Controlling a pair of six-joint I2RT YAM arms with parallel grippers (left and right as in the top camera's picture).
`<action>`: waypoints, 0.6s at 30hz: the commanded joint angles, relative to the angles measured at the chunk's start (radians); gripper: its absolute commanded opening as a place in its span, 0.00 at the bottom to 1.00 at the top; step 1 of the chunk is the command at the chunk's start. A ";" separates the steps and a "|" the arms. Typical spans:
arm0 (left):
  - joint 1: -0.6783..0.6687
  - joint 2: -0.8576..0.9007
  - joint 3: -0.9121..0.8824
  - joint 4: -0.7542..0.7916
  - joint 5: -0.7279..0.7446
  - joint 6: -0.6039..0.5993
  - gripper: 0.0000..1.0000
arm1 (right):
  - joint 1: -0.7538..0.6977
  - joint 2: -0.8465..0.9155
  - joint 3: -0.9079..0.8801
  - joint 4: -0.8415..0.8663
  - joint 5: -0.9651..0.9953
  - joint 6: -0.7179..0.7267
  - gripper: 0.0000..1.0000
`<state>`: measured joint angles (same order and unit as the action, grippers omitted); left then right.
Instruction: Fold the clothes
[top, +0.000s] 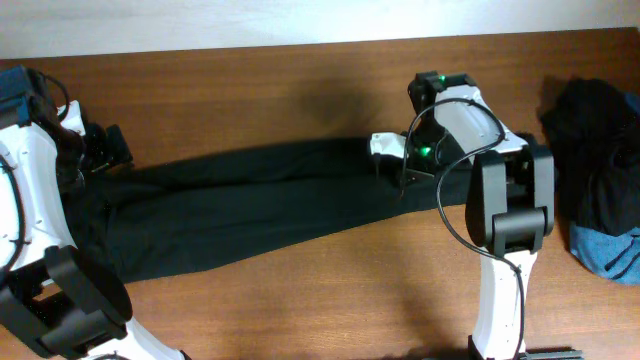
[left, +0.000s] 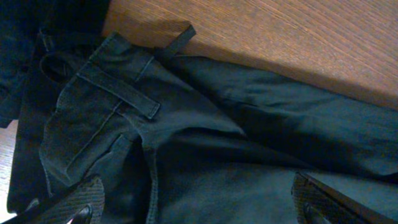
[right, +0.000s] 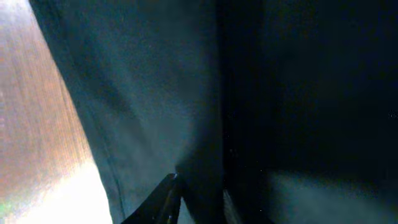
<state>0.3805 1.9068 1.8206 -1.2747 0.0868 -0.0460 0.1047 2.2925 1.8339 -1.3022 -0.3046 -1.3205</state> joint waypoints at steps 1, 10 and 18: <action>-0.001 0.010 0.005 0.003 0.003 0.005 0.96 | 0.007 0.005 0.089 -0.023 0.002 -0.007 0.25; -0.001 0.010 0.005 0.003 0.003 0.005 0.96 | 0.007 0.005 0.115 0.000 0.002 -0.007 0.23; -0.001 0.010 0.005 0.002 0.003 0.005 0.96 | 0.006 0.005 0.079 0.000 0.002 -0.008 0.24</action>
<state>0.3805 1.9068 1.8206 -1.2747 0.0864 -0.0460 0.1047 2.2929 1.9301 -1.3010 -0.3042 -1.3205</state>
